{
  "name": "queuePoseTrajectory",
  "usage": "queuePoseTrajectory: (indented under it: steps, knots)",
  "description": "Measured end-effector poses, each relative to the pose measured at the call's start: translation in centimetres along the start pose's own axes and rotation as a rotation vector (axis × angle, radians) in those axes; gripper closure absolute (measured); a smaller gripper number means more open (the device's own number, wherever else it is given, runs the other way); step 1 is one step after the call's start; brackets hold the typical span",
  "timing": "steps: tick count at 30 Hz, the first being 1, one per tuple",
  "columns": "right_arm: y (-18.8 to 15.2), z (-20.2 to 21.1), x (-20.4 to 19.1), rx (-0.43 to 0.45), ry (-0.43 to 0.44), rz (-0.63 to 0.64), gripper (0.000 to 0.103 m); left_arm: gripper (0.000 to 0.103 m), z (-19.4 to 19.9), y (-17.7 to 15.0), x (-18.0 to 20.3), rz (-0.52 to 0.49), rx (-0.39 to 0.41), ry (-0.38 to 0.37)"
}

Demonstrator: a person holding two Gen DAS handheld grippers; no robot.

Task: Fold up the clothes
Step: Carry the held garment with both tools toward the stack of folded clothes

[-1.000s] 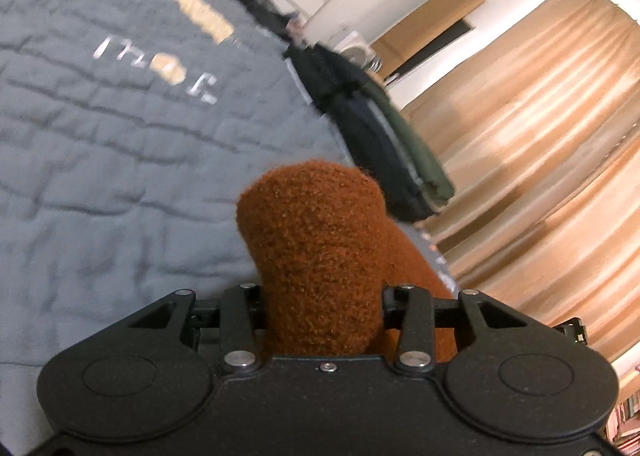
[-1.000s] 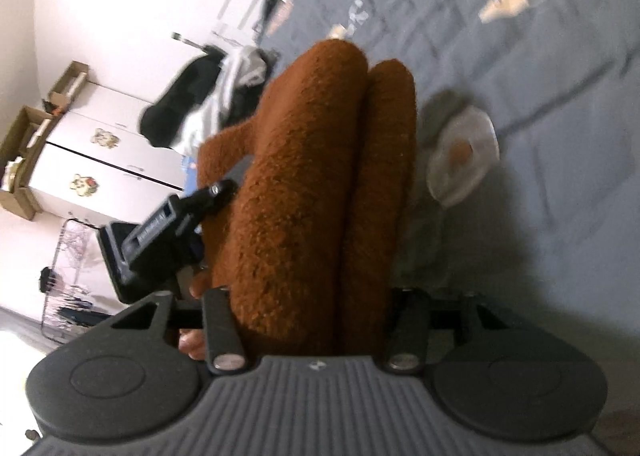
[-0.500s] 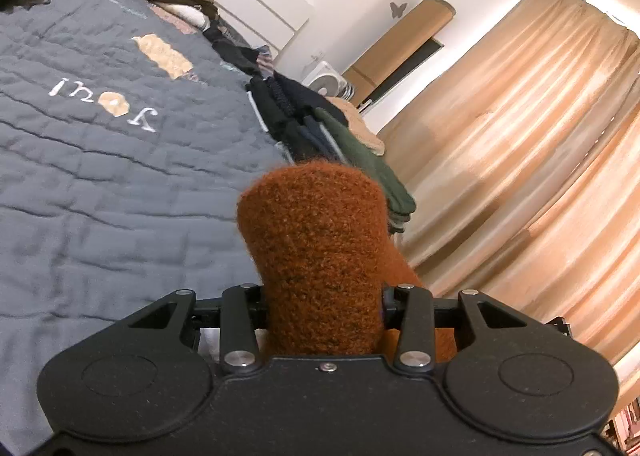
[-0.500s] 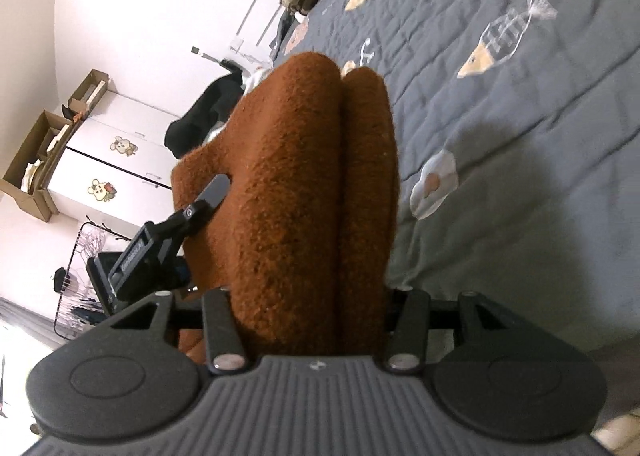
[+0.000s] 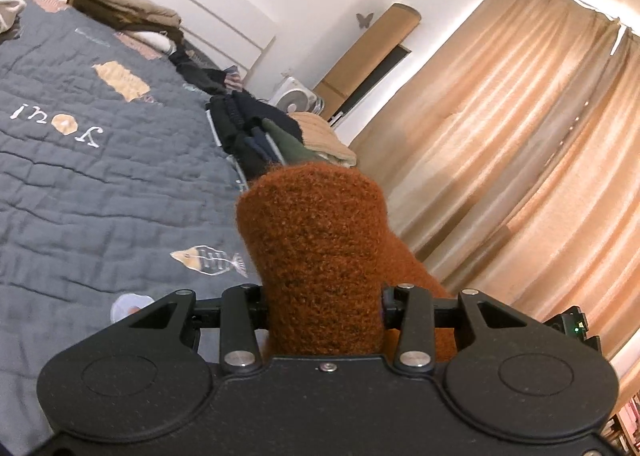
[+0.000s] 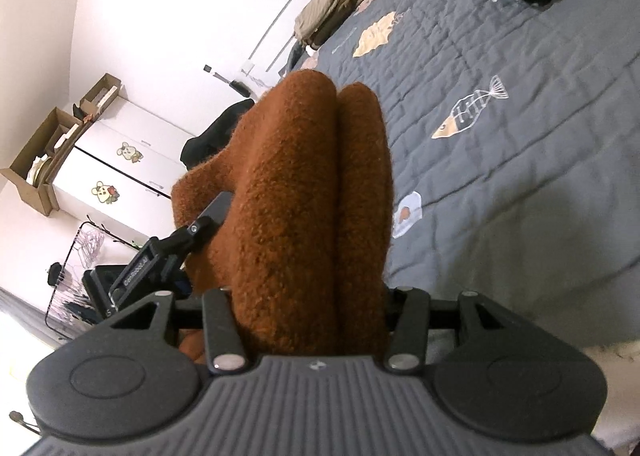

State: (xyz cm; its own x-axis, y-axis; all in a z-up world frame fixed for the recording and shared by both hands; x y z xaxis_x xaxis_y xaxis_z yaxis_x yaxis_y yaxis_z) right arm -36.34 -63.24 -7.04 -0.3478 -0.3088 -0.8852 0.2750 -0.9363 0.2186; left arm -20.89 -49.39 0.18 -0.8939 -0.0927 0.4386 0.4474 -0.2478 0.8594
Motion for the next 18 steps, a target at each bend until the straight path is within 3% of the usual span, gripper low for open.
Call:
queuePoseTrajectory:
  steps: [10,18]
  knots:
    - [1.7,5.4,1.4,0.035,0.033,0.015,0.054,0.064,-1.9,0.1,6.2,-0.048,0.016,0.008]
    - [7.7,7.8,4.6,0.066,0.051,-0.028,0.054,0.064,-9.5,1.9,8.7,-0.092,-0.048,-0.003]
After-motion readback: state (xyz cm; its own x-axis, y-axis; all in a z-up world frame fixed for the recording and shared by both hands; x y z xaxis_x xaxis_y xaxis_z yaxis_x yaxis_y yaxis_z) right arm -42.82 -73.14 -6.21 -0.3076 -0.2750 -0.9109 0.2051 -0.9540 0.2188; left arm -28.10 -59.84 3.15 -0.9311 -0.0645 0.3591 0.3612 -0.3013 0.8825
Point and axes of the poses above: each gripper's, at about its wrist camera, not at the fingertips, and z roughly against the way its jaws point, x to its right, y to its top, the point moved 8 cm from there along -z, roughly the way its jaws point, and after that the axes turned 14 degrees about -z, right-handed, at the moved point
